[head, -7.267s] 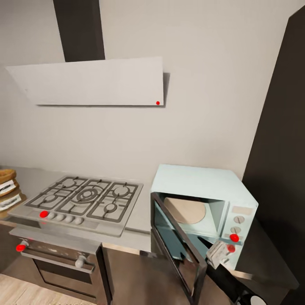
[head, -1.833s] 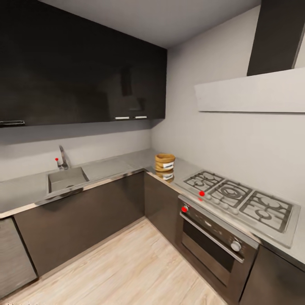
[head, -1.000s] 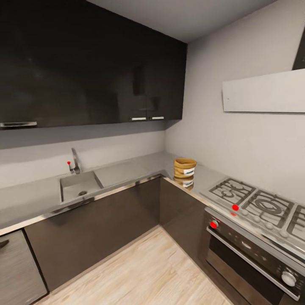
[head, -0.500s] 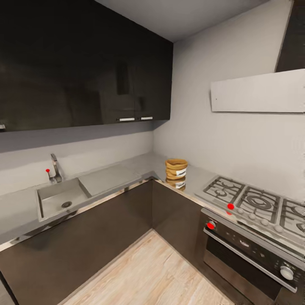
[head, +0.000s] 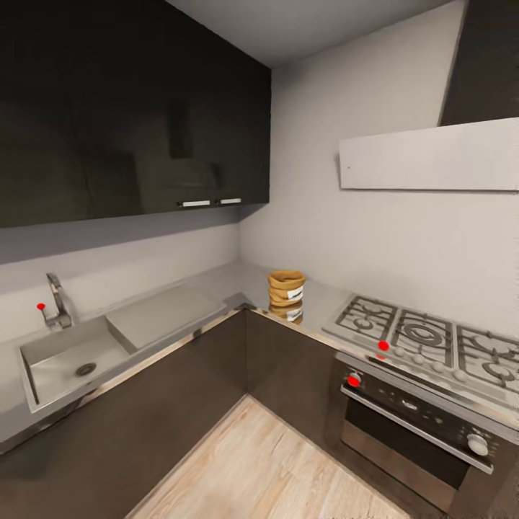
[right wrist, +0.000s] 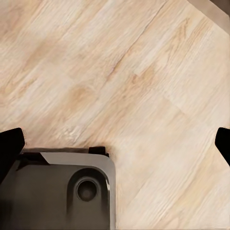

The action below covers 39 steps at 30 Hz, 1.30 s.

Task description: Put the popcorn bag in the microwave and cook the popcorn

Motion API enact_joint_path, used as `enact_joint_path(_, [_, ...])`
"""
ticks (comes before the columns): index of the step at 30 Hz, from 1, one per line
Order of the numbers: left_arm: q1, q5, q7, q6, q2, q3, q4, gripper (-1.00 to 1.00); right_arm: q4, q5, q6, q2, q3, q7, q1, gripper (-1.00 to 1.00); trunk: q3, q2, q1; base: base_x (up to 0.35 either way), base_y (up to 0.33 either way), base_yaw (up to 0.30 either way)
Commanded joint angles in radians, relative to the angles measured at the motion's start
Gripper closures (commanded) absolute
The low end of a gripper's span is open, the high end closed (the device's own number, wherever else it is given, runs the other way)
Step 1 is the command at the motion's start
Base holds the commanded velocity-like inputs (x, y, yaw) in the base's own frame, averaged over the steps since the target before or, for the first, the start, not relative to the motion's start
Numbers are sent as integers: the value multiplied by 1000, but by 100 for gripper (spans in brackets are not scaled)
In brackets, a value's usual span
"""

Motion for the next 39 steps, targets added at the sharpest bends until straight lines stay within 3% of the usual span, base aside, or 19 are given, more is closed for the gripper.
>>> enact_joint_path(1, [0, 1, 1, -1, 0, 4, 0, -100, 1, 1, -4, 0, 0, 0, -1, -100, -1, -1, 0, 108, 282, -241])
enact_joint_path(13, [0, 1, 1, -1, 0, 4, 0, -100, 1, 2, -3, 1, -1, 0, -1, -100, -13, -1, 0, 108, 282, -215])
enact_joint_path(32, [0, 1, 1, 0, -2, 3, 0, -100, -1, 1, -3, 0, -5, -1, -1, -100, -13, -1, 0, 154, 269, -5])
enact_joint_path(36, [0, 1, 2, 2, -9, 3, 1, -100, -137, 1, -8, -2, -6, -4, -1, -100, -13, -1, 0, 44, 31, 0])
enact_joint_path(39, [0, 1, 2, 3, -10, 3, 0, -100, -366, 1, -5, -2, -6, -6, -1, -100, -13, -1, 0, 6, 4, 0])
